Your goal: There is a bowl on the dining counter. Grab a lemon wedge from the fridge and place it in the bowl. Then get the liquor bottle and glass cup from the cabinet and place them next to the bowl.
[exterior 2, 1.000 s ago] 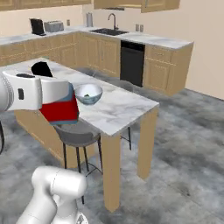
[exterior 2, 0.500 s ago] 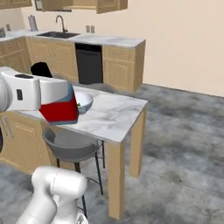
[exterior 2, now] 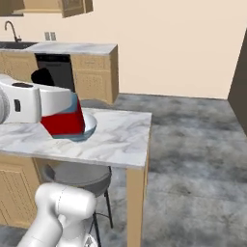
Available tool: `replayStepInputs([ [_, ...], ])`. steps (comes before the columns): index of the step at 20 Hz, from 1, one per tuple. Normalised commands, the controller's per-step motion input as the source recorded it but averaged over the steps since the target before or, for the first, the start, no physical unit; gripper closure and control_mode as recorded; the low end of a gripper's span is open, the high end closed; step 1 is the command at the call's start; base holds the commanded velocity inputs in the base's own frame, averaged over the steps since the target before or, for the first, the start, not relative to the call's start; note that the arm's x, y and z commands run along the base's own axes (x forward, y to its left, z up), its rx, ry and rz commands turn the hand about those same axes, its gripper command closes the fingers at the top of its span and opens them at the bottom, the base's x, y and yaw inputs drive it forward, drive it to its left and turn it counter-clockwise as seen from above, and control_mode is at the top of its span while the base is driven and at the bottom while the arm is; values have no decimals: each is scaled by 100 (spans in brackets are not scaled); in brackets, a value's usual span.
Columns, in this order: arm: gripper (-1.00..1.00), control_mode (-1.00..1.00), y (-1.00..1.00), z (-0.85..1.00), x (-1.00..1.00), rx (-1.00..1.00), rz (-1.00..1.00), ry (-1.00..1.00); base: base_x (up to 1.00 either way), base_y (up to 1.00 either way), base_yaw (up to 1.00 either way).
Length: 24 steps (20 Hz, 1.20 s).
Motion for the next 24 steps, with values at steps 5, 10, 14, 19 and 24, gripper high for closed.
replayStepInputs([
  [5,100,100,0,0,0,0,0,0,89,30,-27],
  [10,100,-100,0,-2,18,2,0,1,75,2,-4],
  [14,100,-100,-8,-22,80,11,18,1,0,0,0],
  [19,100,-100,-9,-35,72,6,39,0,0,0,0],
  [24,100,-100,0,-41,56,0,47,0,0,0,0],
])
